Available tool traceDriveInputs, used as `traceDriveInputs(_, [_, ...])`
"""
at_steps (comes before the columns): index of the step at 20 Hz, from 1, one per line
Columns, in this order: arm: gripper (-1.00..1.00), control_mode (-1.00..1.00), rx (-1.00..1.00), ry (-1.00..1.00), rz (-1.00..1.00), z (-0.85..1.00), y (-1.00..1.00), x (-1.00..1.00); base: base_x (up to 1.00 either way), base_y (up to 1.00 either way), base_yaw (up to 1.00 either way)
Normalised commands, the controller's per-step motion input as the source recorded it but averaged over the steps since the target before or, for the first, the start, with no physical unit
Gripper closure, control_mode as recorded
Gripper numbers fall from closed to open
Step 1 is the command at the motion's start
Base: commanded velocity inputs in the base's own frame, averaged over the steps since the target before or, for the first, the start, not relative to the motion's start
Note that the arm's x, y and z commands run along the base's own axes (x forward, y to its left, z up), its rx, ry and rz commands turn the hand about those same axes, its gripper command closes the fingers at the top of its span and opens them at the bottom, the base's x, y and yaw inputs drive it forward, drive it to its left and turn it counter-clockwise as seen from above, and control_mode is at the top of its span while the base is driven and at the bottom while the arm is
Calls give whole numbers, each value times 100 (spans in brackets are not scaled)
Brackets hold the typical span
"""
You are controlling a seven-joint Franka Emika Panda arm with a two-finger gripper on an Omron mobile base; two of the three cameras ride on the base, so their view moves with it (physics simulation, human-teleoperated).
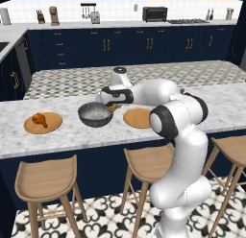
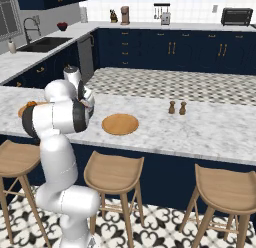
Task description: Pick the chicken drumstick and squash from their plates and place them in the bowl. Then put the bowl in the fridge.
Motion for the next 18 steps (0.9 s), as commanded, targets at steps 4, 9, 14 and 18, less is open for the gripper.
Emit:
traceDriveInputs(4, [100,-100,0,2,0,-33,31,45,0,0,0])
traceDriveInputs(9, [100,-100,0,5,0,-45,13,21,0,0,0])
traceDriveInputs(14, [100,-100,0,9,0,-38,0,12,0,0,0])
traceDriveInputs(18, [-100,-100,0,9,0,-24,0,16,0,0,0])
